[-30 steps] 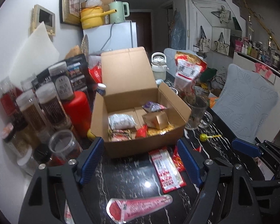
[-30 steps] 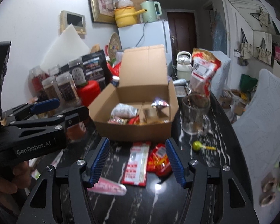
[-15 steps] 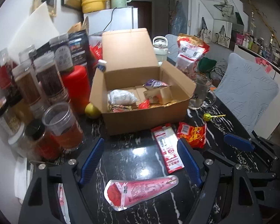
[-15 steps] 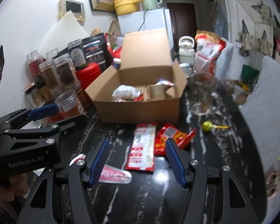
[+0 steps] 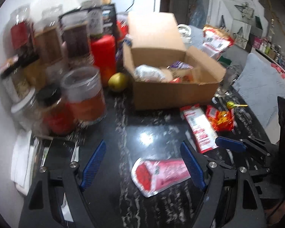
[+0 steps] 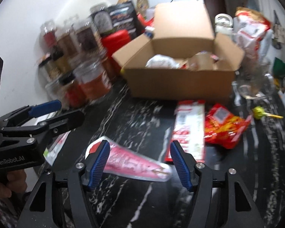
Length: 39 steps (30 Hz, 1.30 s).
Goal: Organize snacks
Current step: 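Close the right tool on the pink rose-print packet, then lift the pink packet with right tool while left tool grasps red-white strip packet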
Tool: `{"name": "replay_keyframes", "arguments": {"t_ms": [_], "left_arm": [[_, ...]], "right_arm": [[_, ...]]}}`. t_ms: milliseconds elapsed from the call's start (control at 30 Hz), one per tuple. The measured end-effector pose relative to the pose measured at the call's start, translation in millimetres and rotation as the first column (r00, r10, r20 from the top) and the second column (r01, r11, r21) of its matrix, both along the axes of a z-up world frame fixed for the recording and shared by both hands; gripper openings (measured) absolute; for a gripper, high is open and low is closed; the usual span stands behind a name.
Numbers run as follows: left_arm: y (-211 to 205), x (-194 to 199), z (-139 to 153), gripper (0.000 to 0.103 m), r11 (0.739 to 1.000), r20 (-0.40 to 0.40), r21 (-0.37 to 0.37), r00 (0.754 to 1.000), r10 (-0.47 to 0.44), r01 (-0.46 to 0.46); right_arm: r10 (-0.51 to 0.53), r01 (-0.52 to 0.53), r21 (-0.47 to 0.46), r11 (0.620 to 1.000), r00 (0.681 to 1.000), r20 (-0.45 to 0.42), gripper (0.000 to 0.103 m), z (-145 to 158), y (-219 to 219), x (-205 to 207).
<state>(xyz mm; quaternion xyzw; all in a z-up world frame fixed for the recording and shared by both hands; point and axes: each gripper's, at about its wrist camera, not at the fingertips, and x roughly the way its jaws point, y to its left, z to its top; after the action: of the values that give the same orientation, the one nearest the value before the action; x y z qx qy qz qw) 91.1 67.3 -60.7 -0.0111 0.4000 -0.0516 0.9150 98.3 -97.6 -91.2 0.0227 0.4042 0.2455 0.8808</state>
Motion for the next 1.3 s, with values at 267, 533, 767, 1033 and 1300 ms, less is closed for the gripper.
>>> {"name": "replay_keyframes", "arguments": {"t_ms": [267,533,767,1033,1300], "left_arm": [[35,3,-32,0.080,0.994,-0.104,-0.037,0.990,0.099,-0.104],[48,4,-46,0.080,0.986,-0.139,-0.054,0.979,0.149,-0.157],[49,5,-50,0.080,0.982,-0.164,-0.074,0.974,0.158,-0.172],[60,9,-49,0.080,0.976,-0.160,-0.032,0.965,0.209,-0.216],[66,14,-52,0.080,0.974,-0.168,-0.036,0.962,0.216,-0.225]], "right_arm": [[0.210,-0.209,-0.107,0.972,0.978,0.001,0.086,-21,38,3],[0.365,-0.369,-0.204,0.907,0.929,-0.058,0.087,-39,54,15],[0.480,-0.511,-0.221,0.831,0.859,-0.181,0.088,-53,66,30],[0.507,-0.528,-0.335,0.780,0.848,-0.155,0.090,-58,81,24],[0.457,-0.461,-0.314,0.830,0.885,-0.091,0.035,-53,74,14]]}}
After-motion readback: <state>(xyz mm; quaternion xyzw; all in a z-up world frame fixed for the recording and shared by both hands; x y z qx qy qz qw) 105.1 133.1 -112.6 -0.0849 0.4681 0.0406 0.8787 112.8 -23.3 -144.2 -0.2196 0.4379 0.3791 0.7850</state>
